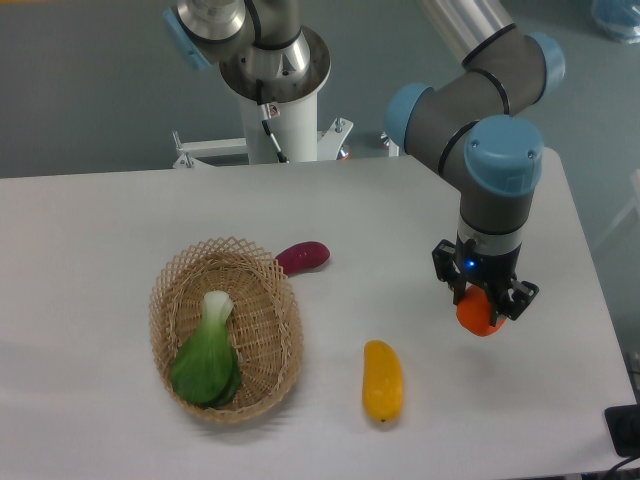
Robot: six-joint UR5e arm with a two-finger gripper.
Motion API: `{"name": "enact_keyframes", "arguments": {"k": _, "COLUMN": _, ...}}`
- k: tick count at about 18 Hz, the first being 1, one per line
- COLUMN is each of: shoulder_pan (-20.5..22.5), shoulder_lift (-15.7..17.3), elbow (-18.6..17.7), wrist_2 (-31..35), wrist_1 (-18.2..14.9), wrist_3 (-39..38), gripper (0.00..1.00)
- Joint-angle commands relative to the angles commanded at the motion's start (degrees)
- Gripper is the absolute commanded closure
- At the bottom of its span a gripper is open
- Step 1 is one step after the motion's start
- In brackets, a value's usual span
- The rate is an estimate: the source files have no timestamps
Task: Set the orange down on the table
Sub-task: 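Carry the held orange with the gripper toward the red vegetable and lower it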
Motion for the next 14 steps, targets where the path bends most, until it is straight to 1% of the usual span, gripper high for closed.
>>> {"name": "enact_keyframes", "arguments": {"k": 8, "shoulder_pan": -0.4, "shoulder_lift": -0.2, "elbow": 0.3, "wrist_2": 0.2, "wrist_1": 0.3, "wrist_3": -1.3, "gripper": 0.42}}
{"name": "enact_keyframes", "arguments": {"k": 12, "shoulder_pan": -0.5, "shoulder_lift": -0.7, "elbow": 0.3, "wrist_2": 0.3, "wrist_1": 0.4, "wrist_3": -4.0, "gripper": 0.41}}
{"name": "enact_keyframes", "arguments": {"k": 14, "shoulder_pan": -0.5, "shoulder_lift": -0.7, "elbow": -0.1, "wrist_2": 0.1, "wrist_1": 0.4, "wrist_3": -3.9, "gripper": 0.41}}
